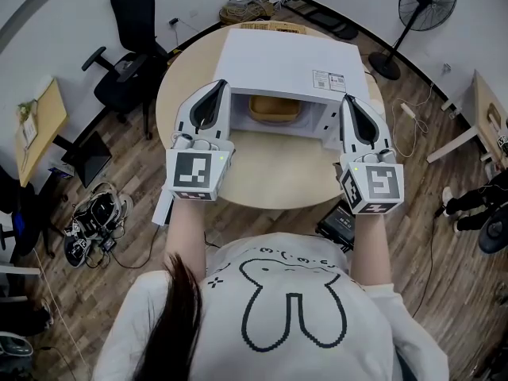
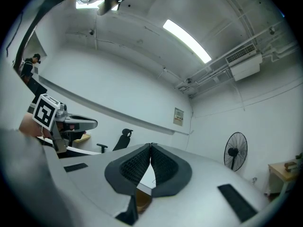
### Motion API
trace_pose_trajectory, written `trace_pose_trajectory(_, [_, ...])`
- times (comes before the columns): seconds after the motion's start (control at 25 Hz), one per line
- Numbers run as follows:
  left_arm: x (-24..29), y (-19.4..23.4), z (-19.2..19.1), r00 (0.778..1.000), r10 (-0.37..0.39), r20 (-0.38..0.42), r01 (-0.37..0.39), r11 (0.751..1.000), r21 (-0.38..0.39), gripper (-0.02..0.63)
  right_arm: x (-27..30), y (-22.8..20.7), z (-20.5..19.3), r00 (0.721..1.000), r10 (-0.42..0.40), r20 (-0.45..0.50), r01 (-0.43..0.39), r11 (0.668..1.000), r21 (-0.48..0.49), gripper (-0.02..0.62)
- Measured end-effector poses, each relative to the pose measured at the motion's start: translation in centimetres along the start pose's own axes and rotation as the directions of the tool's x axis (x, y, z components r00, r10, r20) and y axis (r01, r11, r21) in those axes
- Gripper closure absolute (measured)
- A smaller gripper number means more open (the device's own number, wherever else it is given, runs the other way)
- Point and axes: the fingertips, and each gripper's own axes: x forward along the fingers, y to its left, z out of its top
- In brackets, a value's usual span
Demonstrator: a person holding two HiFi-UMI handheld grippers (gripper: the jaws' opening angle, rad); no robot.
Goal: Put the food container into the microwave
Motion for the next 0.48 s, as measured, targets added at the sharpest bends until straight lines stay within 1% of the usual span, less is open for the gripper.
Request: trace_pose_trajectory(0.48, [0.03,-0.50,0.28,1.000,-0.003,-0.003,0.003,1.000,0.005,0.597,-0.25,-0.39,-0.40,1.000,0.011,-0.009,-0.011,1.000,0.007,0.566])
